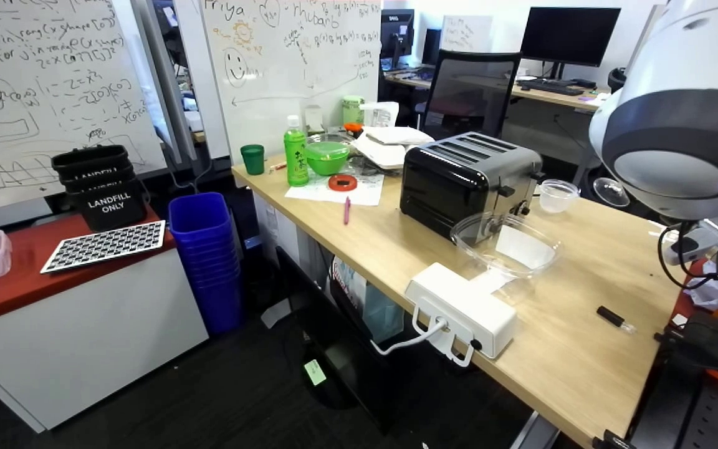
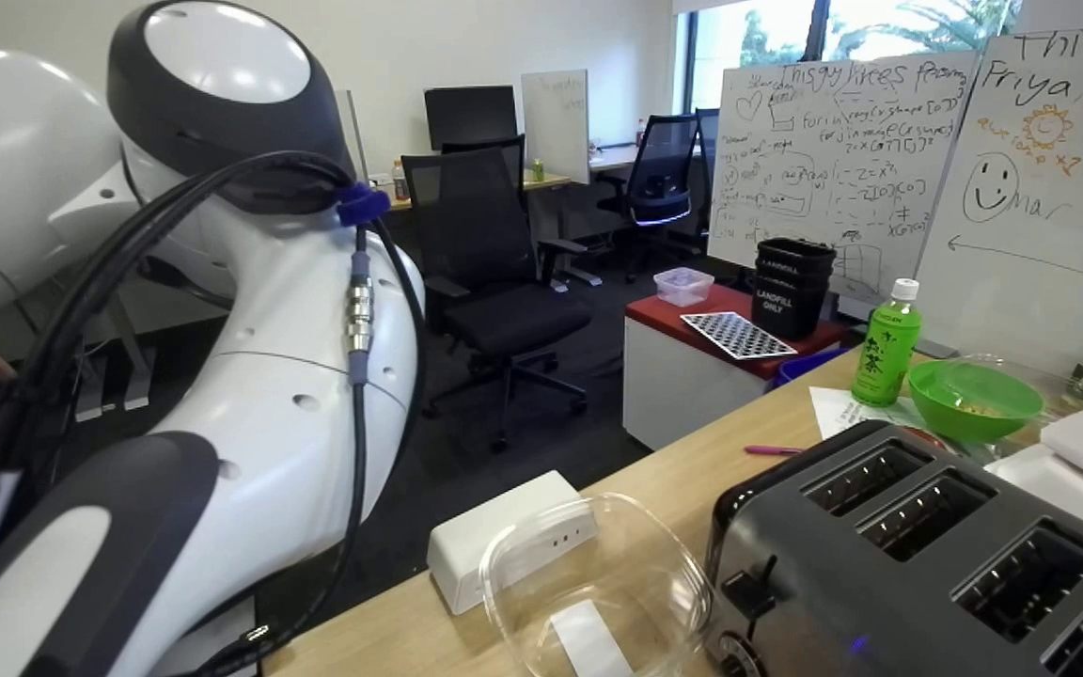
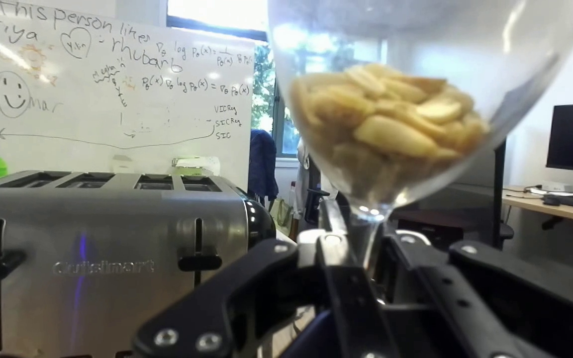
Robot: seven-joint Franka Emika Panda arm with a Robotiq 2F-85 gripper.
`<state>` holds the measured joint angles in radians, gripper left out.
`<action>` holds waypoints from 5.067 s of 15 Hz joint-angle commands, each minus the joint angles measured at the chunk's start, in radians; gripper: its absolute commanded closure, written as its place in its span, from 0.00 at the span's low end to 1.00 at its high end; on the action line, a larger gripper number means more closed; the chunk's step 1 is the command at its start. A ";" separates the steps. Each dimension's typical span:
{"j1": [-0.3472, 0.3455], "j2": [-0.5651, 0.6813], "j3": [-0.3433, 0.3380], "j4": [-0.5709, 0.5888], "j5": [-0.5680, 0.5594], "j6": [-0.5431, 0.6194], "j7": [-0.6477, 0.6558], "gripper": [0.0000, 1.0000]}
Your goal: Pour the contents in the wine glass into the clear bowl
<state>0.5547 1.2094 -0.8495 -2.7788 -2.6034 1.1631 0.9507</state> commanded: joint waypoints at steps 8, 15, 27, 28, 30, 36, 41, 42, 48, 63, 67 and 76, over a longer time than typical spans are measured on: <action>-0.004 -0.003 0.002 0.000 0.000 -0.004 -0.003 0.85; -0.002 0.083 0.007 0.000 0.000 -0.102 0.007 0.96; -0.001 0.282 0.032 0.004 0.000 -0.520 -0.078 0.96; 0.008 0.278 0.031 0.005 0.000 -0.519 -0.097 0.96; 0.028 0.274 0.032 0.006 0.000 -0.504 -0.156 0.96; 0.094 0.273 0.037 0.001 0.000 -0.396 -0.407 0.96; 0.131 0.273 0.025 0.001 0.000 -0.273 -0.569 0.96; 0.129 0.273 0.020 0.002 0.000 -0.255 -0.589 0.96; 0.127 0.272 -0.002 0.007 0.001 -0.196 -0.613 0.96; 0.112 0.272 0.001 0.005 0.001 -0.218 -0.550 0.85; 0.112 0.272 0.001 0.005 0.001 -0.217 -0.550 0.85; 0.112 0.272 0.001 0.005 0.001 -0.217 -0.550 0.85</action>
<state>0.6714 1.4827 -0.8498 -2.7736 -2.6023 0.9511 0.4035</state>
